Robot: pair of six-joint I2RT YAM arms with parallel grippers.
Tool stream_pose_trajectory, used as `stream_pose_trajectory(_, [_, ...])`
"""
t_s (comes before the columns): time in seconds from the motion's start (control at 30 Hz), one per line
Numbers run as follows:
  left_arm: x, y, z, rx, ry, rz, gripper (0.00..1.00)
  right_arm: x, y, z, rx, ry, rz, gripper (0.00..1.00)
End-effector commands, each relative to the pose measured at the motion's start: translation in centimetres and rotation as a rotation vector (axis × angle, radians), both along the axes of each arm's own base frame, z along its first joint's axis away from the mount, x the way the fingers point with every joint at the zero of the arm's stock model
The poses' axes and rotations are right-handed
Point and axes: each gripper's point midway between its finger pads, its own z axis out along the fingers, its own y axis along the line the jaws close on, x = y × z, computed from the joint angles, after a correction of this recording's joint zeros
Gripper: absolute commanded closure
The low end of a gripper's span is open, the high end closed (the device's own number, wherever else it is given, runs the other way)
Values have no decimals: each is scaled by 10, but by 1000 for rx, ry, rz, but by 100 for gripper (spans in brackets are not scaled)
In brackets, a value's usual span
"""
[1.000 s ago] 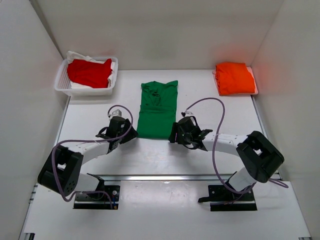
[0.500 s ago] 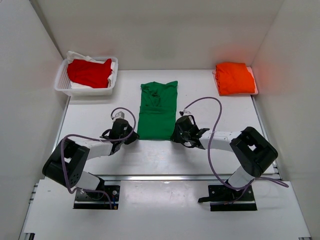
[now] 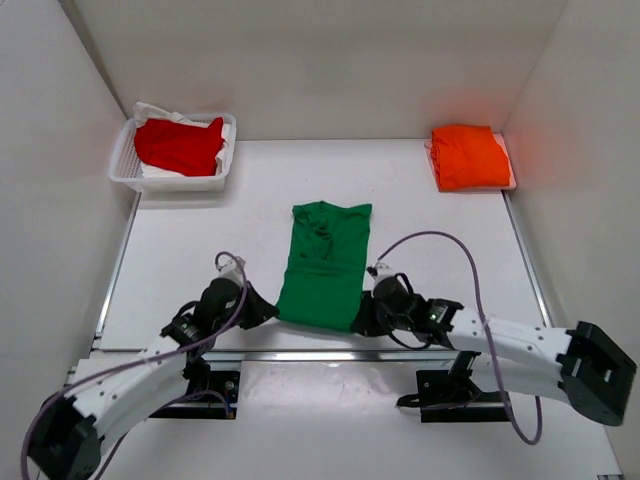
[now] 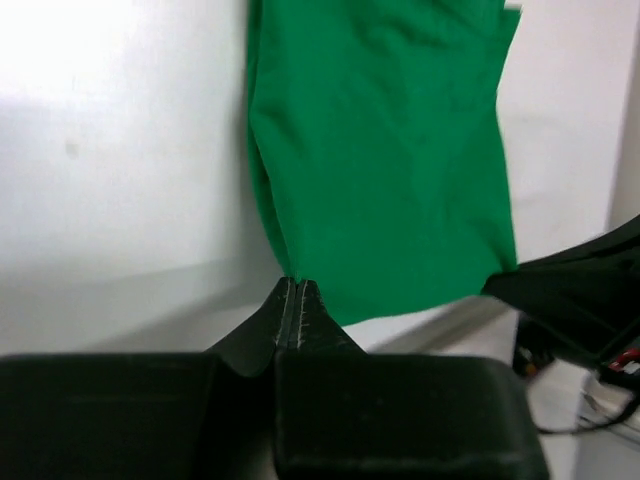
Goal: Fold and stack the t-shirts
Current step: Grab one side of the 2/3 rectangular tshirt with both arms, then fold the long partially folded tshirt into a neat square
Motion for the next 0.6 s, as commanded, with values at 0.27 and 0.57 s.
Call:
stream_pose_trajectory(0.27, [-12,-3,51,-70,-37,-24,100,-18,-16,50,61,-41,64,100])
stream_pose_trajectory(0.57, [101,-29,157,-90,-266,-24,100,95,-50,119,150,-146,-59,100])
